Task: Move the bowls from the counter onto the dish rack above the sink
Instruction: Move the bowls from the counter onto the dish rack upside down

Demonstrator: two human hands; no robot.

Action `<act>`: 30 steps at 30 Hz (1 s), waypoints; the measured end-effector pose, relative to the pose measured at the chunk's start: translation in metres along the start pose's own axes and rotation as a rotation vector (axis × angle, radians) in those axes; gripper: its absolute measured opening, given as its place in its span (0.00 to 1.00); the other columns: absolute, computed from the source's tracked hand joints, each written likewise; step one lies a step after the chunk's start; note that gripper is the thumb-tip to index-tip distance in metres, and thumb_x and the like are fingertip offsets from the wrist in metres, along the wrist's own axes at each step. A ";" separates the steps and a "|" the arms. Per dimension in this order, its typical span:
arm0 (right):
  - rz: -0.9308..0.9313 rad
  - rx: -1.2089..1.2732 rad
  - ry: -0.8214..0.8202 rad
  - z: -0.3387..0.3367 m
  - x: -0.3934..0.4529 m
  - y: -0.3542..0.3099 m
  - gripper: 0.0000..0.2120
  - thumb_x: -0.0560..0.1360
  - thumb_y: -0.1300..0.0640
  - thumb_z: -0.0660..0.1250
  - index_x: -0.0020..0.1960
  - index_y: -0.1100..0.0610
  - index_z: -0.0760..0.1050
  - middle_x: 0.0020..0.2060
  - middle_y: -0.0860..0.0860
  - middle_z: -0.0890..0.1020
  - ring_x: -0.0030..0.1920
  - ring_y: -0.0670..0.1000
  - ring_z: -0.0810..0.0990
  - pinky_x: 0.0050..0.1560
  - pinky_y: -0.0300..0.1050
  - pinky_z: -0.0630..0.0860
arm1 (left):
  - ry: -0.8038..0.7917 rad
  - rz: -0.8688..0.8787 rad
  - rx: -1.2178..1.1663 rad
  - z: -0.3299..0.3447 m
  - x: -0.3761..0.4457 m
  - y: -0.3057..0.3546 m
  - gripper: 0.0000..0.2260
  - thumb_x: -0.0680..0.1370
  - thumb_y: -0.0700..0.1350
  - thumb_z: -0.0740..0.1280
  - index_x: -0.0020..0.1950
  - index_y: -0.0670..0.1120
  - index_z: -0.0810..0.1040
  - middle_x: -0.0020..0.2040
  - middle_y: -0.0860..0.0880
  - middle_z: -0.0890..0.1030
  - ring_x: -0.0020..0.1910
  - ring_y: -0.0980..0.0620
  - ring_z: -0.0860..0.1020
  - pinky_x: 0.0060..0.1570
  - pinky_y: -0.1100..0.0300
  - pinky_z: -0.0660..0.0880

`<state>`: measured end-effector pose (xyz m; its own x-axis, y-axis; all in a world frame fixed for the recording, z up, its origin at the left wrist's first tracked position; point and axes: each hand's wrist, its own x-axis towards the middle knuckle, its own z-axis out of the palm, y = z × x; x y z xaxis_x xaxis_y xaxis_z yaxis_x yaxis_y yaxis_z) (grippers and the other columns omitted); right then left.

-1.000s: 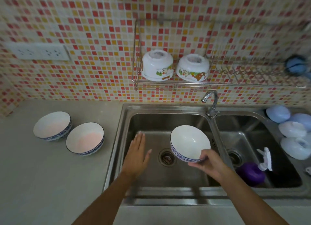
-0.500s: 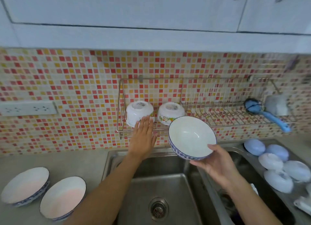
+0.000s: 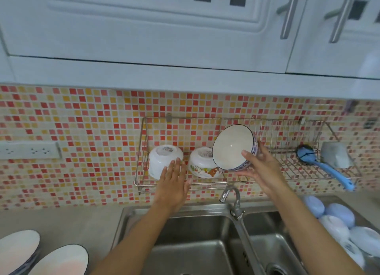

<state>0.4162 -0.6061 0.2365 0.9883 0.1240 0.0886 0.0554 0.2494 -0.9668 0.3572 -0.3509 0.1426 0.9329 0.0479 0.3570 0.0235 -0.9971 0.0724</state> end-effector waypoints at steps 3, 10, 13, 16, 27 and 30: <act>-0.112 -0.150 0.035 0.009 0.015 0.005 0.39 0.71 0.63 0.75 0.76 0.47 0.62 0.63 0.47 0.77 0.59 0.57 0.79 0.43 0.65 0.82 | 0.003 -0.008 -0.012 0.000 0.000 -0.001 0.28 0.79 0.58 0.36 0.76 0.47 0.36 0.76 0.47 0.35 0.73 0.47 0.32 0.69 0.53 0.30; -0.393 -0.560 0.081 0.022 0.043 0.022 0.37 0.70 0.58 0.76 0.74 0.48 0.64 0.57 0.45 0.80 0.57 0.48 0.80 0.56 0.57 0.80 | 0.027 -0.011 -0.013 -0.003 -0.001 0.002 0.28 0.80 0.58 0.38 0.76 0.47 0.36 0.75 0.48 0.33 0.72 0.47 0.30 0.66 0.53 0.26; -0.429 -0.754 0.088 0.029 0.051 0.029 0.41 0.70 0.51 0.75 0.77 0.45 0.57 0.64 0.55 0.75 0.67 0.58 0.71 0.64 0.57 0.74 | 0.029 -0.013 -0.004 -0.003 -0.001 0.001 0.28 0.80 0.58 0.38 0.75 0.46 0.35 0.75 0.48 0.32 0.73 0.47 0.31 0.67 0.53 0.27; -0.418 -0.884 0.049 0.037 0.051 0.039 0.40 0.73 0.55 0.73 0.78 0.46 0.55 0.72 0.61 0.60 0.72 0.61 0.63 0.71 0.53 0.65 | 0.035 -0.017 -0.008 -0.003 -0.001 0.001 0.28 0.80 0.58 0.39 0.76 0.46 0.37 0.76 0.47 0.35 0.73 0.46 0.32 0.67 0.52 0.28; -0.641 -1.401 -0.256 0.064 0.054 0.079 0.38 0.72 0.60 0.73 0.77 0.48 0.60 0.75 0.57 0.56 0.75 0.60 0.55 0.64 0.53 0.74 | 0.017 -0.027 0.010 0.000 -0.001 0.001 0.30 0.78 0.58 0.34 0.76 0.45 0.36 0.76 0.47 0.36 0.74 0.48 0.33 0.71 0.51 0.31; -0.708 -1.461 -0.333 0.065 0.059 0.077 0.37 0.71 0.60 0.75 0.75 0.46 0.63 0.75 0.57 0.58 0.75 0.61 0.57 0.60 0.53 0.77 | 0.023 -0.036 0.013 0.000 -0.001 0.002 0.30 0.78 0.58 0.35 0.76 0.45 0.36 0.76 0.48 0.36 0.75 0.48 0.33 0.71 0.51 0.31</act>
<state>0.4694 -0.5166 0.1826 0.6499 0.6208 0.4385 0.7196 -0.6883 -0.0920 0.3568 -0.3527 0.1422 0.9227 0.0853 0.3760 0.0622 -0.9954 0.0732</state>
